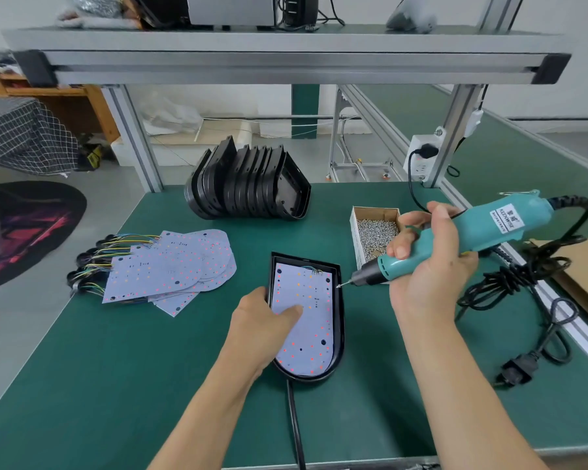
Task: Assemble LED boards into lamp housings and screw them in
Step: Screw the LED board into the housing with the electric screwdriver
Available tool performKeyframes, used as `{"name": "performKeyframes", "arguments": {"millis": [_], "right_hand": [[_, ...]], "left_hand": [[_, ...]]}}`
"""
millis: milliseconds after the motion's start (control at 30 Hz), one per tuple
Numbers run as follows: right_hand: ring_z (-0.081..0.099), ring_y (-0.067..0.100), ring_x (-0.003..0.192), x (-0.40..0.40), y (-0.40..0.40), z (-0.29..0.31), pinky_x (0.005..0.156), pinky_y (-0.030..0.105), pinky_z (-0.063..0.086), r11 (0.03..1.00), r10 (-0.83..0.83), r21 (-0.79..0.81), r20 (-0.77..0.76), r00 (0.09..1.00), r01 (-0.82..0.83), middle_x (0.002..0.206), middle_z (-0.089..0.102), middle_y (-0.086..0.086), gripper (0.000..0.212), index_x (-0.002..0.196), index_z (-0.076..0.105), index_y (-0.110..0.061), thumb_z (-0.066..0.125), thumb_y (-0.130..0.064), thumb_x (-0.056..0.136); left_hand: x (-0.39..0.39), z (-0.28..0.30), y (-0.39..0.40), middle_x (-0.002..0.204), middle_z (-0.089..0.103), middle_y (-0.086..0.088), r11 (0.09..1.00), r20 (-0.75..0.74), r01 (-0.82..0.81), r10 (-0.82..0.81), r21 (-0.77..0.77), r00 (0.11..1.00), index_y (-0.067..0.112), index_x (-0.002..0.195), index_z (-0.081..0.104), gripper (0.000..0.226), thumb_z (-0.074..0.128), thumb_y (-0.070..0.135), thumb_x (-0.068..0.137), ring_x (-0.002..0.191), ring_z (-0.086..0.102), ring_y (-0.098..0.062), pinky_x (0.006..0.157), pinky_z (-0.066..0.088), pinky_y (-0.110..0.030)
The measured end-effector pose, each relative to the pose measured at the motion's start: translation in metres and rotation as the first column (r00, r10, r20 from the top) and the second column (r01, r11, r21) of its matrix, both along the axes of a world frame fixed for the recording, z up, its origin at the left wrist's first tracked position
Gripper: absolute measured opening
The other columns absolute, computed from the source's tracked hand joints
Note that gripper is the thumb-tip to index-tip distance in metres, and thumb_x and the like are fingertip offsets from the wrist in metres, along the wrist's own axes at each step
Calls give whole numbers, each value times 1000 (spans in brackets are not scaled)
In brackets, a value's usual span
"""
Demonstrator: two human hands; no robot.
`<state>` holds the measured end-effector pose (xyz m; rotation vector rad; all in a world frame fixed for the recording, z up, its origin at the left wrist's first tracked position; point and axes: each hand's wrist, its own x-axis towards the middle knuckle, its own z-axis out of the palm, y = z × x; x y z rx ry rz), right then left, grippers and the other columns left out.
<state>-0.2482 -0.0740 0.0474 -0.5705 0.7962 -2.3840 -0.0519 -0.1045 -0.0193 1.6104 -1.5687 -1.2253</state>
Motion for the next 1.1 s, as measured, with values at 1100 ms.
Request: {"name": "performKeyframes", "arguments": {"millis": [1100], "right_hand": [[45, 19, 40, 19, -15, -14, 53, 28, 41, 999, -34, -9, -224, 974, 33, 76, 68, 9, 12, 87, 66, -26, 61, -19, 95]], "left_hand": [[7, -10, 6, 86, 77, 17, 999, -124, -15, 11, -29, 992, 28, 94, 72, 23, 73, 39, 73, 81, 75, -13, 79, 63, -43]]}}
